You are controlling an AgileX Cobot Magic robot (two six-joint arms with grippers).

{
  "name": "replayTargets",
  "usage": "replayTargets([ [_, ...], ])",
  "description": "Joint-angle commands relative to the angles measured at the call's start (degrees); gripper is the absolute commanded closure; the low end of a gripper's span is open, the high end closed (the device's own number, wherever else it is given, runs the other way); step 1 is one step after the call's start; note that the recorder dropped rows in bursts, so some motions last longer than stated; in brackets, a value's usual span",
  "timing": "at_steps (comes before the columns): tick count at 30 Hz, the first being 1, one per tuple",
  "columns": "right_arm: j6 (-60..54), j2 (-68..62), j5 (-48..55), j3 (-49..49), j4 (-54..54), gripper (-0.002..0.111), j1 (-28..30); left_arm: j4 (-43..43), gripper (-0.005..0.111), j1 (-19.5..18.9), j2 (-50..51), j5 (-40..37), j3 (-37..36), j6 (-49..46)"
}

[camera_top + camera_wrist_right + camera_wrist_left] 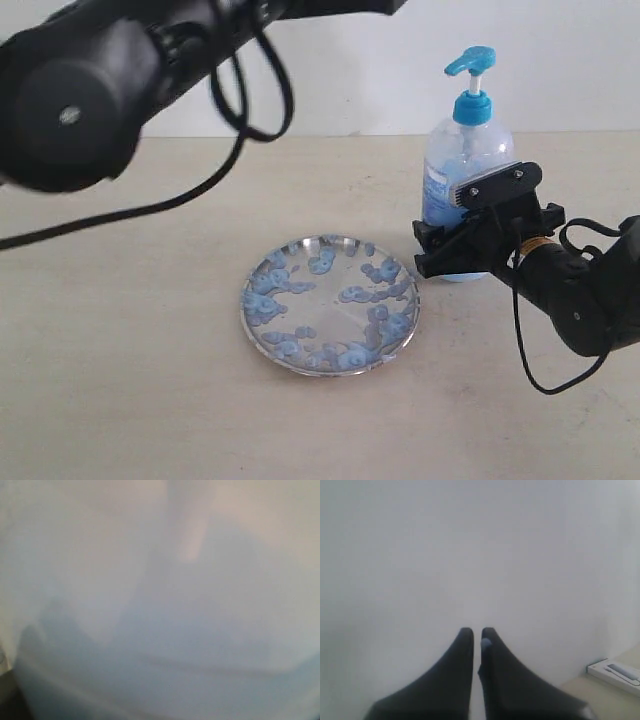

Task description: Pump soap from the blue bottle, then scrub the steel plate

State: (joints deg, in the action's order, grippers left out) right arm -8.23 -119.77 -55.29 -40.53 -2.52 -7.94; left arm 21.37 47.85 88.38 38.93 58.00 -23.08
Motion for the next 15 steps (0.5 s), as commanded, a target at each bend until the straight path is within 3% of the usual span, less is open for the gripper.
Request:
replayTargets([
  [1, 0.3, -0.3, 1.6, 0.4, -1.1, 0.107, 0.0, 6.4, 0.103, 0.2, -8.9, 7.8, -12.1, 0.1],
  [4, 0.9, -0.3, 1.8, 0.4, -1.1, 0.095, 0.0, 12.1, 0.103, 0.2, -13.9, 11.7, -19.4, -2.6],
  [6, 1.7, -0.3, 2.0, 0.4, -1.1, 0.073, 0.0, 17.1, 0.103, 0.2, -17.3, 12.1, -23.4, -5.2],
  [7, 2.0, -0.3, 2.0, 0.4, -1.1, 0.045, 0.0, 22.6, 0.103, 0.2, -21.6, 12.1, -27.6, -6.5],
  [8, 2.0, -0.3, 2.0, 0.4, -1.1, 0.029, 0.0, 24.4, 0.103, 0.2, -24.0, 12.1, -30.0, -6.5],
  [9, 2.0, -0.2, 2.0, 0.4, -1.1, 0.003, 0.0, 25.3, 0.103, 0.2, -28.7, 12.0, -33.9, -6.5],
  [11, 1.6, 0.6, 2.5, 0.4, -1.2, 0.003, 0.0, 25.2, 0.103, 0.2, -36.4, 10.9, -38.6, -6.5],
  [15, 2.6, 5.1, 7.8, 0.5, -1.9, 0.003, 0.0, 25.7, 0.103, 0.2, -47.2, 5.3, -40.8, -12.5],
])
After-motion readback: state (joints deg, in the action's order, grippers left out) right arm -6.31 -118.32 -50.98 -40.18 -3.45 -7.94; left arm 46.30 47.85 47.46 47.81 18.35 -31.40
